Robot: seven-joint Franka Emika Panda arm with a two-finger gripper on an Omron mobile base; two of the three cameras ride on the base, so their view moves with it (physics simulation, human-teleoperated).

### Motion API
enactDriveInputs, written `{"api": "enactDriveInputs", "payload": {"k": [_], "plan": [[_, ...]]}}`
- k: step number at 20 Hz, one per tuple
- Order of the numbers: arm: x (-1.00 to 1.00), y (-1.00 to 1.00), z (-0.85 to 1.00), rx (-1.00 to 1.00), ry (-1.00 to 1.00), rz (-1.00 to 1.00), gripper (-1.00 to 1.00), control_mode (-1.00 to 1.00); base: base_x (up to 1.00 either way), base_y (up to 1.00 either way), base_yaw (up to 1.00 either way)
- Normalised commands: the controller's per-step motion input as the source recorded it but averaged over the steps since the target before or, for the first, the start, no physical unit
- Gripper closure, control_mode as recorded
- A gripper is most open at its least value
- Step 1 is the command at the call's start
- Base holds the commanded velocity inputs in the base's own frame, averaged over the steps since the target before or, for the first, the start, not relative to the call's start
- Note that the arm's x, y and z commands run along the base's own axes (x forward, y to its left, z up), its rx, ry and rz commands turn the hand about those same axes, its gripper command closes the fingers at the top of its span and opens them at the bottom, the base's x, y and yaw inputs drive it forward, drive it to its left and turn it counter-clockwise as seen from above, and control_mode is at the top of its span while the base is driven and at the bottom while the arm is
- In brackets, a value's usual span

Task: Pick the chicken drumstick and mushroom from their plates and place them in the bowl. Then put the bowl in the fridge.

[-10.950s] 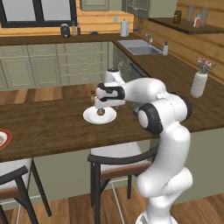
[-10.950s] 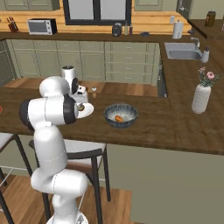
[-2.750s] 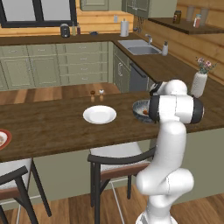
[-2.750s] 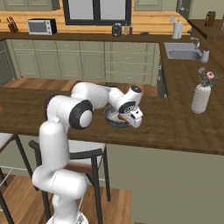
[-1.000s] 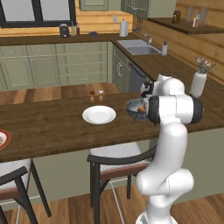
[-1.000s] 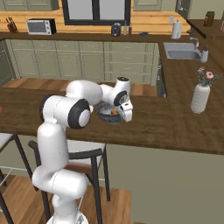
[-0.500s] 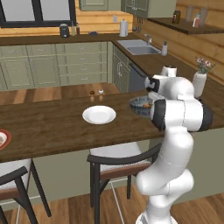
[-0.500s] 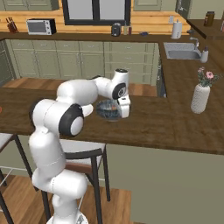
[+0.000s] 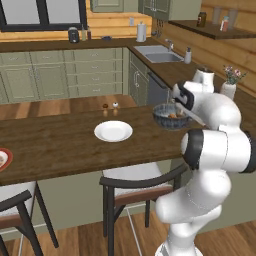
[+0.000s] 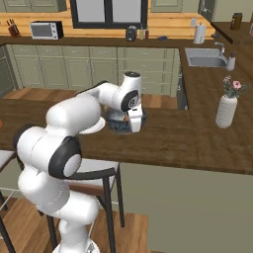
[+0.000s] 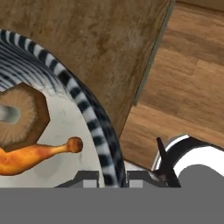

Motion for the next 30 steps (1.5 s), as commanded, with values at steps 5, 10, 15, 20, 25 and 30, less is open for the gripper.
{"api": "enactDriveInputs", "payload": {"k": [5,10,15,20,25,30], "plan": [[-0.79,0.4,0.48,0.0,-0.34,-0.02,1.0,-1.0,0.0,0.0,0.0],[-0.6,0.27,0.63,0.02,-0.07,0.0,1.0,-1.0,0.0,0.0,0.0],[-0.78,0.21,0.43,0.03,-0.02,0.0,1.0,-1.0,0.0,0.0,0.0],[-0.39,0.2,0.16,0.01,0.0,0.0,1.0,1.0,-0.34,0.13,0.0],[0.0,0.0,0.0,0.0,0.0,0.0,1.0,1.0,-1.0,0.71,0.0],[0.0,0.0,0.0,0.0,0.0,0.0,1.0,1.0,-0.99,1.0,0.01]]}}
